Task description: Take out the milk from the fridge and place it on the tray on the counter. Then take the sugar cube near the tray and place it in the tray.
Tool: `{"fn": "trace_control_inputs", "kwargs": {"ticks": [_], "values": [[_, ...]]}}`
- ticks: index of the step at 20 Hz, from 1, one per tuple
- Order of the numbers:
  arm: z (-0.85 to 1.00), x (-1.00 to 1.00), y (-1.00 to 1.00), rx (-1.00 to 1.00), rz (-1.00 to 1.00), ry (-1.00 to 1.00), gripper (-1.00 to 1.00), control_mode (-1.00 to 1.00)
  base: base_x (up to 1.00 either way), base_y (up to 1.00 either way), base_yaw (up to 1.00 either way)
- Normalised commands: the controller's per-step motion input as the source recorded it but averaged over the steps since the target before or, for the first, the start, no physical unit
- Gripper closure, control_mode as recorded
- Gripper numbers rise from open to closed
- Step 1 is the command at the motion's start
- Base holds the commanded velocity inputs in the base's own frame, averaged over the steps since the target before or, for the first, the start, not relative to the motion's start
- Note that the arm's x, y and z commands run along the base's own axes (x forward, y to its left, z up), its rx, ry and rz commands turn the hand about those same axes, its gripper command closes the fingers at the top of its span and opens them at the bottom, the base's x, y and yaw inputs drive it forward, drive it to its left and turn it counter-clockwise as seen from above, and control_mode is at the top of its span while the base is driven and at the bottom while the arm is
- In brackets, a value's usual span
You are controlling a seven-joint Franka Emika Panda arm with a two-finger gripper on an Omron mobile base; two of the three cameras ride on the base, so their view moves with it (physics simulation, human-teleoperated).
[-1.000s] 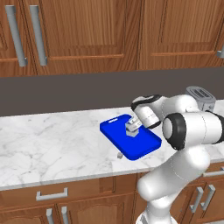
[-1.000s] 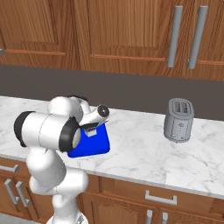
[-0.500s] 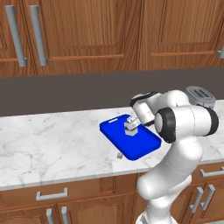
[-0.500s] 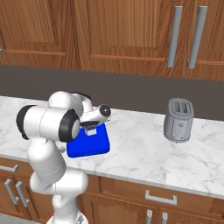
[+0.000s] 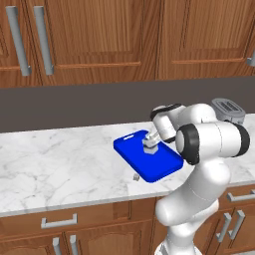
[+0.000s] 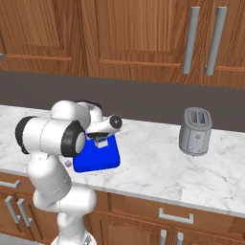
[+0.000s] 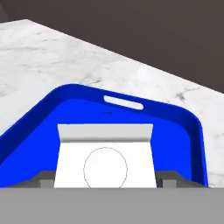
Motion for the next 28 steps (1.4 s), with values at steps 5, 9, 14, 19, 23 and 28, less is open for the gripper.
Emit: {"fn": "trace_control_inputs", "kwargs": {"ticks": [5,9,14,19,23,28], "values": [[0.05,0.00,-0.01,0.02,0.00,-0.07,-1.00,-1.00,0.00,0.00,0.00],[0.42,-0.11,0.00,0.00,0.00,0.00,-1.00,-1.00,0.00,0.00,0.00],[0.45,-0.29,-0.01,0.00,0.00,-0.07,-1.00,-1.00,0.00,0.00,0.00],[0.38,-0.30,-0.13,0.03,0.00,-0.09,-1.00,-1.00,0.00,0.00,0.00],[0.47,-0.56,-0.14,0.03,0.00,-0.14,-1.00,-1.00,0.00,0.00,0.00],[0.72,-0.57,-0.06,0.01,0.00,-0.10,-1.00,-1.00,0.00,0.00,0.00]]}}
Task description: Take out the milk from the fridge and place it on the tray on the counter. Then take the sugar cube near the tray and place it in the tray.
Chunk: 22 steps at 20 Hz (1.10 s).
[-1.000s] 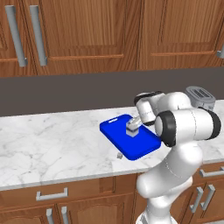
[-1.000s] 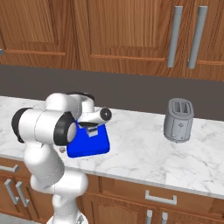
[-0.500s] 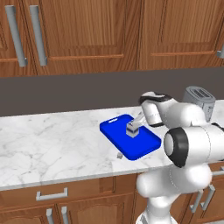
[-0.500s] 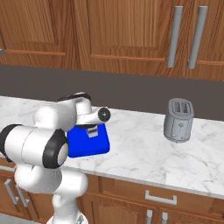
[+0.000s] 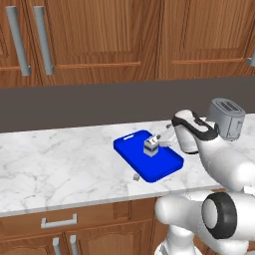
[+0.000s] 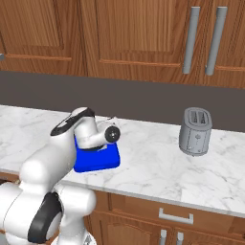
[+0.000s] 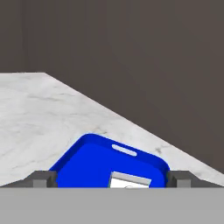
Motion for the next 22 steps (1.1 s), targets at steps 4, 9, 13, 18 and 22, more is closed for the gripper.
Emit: {"fn": "trace_control_inputs", "kwargs": {"ticks": [4,9,13,18,22], "values": [[0.78,-0.66,0.00,0.00,-0.06,-0.01,-1.00,-1.00,0.00,0.00,0.00],[0.59,-0.71,0.00,0.00,-0.13,0.06,-1.00,-1.00,0.00,0.00,0.00],[0.59,-0.16,0.00,0.00,-0.06,0.31,-1.00,-1.00,0.00,0.00,0.00],[0.65,-0.24,0.00,0.00,-0.10,0.35,-1.00,-1.00,0.00,0.00,0.00],[0.11,-0.73,0.00,0.00,-0.17,0.08,-1.00,-1.00,0.00,0.00,0.00]]}}
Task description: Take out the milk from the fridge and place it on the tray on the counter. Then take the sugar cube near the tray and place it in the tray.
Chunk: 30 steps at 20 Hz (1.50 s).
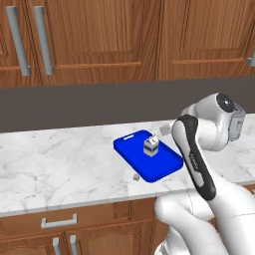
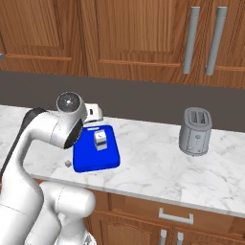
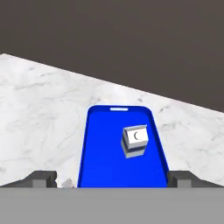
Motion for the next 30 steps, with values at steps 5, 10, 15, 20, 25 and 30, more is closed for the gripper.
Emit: {"fn": "trace_control_inputs", "kwargs": {"ticks": [5,10,15,20,25,30], "values": [[0.00,-0.93,0.00,0.00,-0.16,-0.08,-1.00,-1.00,0.00,0.00,0.00],[0.03,-0.63,0.06,0.00,-0.20,0.08,-1.00,-1.00,0.00,0.00,0.00],[0.03,-0.37,0.28,0.00,-0.28,0.16,-1.00,-1.00,0.00,0.00,0.00],[-0.03,-0.37,0.31,0.02,-0.36,0.04,-1.00,-1.00,0.00,0.00,0.00],[-0.37,-0.21,0.78,0.05,-0.27,-0.02,-1.00,-1.00,0.00,0.00,0.00],[-0.26,-0.01,0.67,0.08,-0.22,-0.04,-1.00,-1.00,0.00,0.00,0.00]]}}
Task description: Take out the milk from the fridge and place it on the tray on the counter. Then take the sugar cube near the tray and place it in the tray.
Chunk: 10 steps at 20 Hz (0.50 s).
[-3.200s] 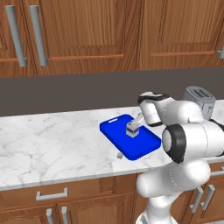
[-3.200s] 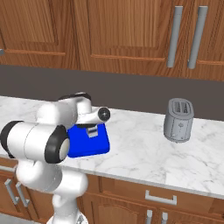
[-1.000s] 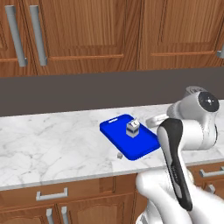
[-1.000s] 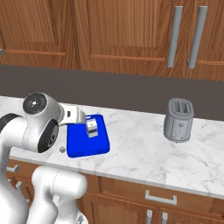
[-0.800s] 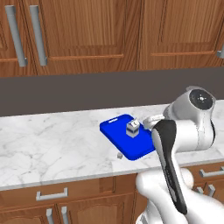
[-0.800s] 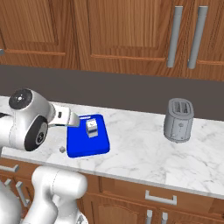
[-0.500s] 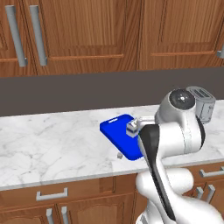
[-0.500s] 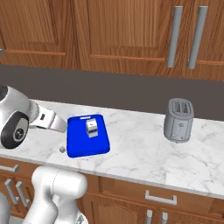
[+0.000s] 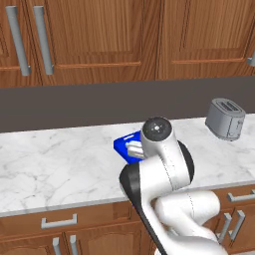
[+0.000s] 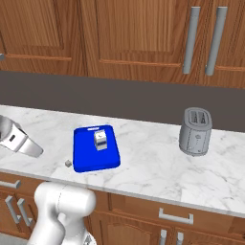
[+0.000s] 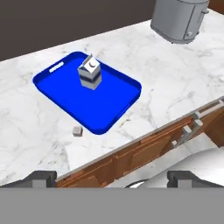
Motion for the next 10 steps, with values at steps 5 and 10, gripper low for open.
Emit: {"fn": "trace_control_inputs", "kwargs": {"ticks": [5,10], "values": [[-0.12,0.00,0.59,0.09,-0.23,-0.04,-1.00,-1.00,0.00,0.00,0.00],[-0.17,0.10,0.53,0.04,-0.23,0.00,-1.00,-1.00,0.00,0.00,0.00]]}}
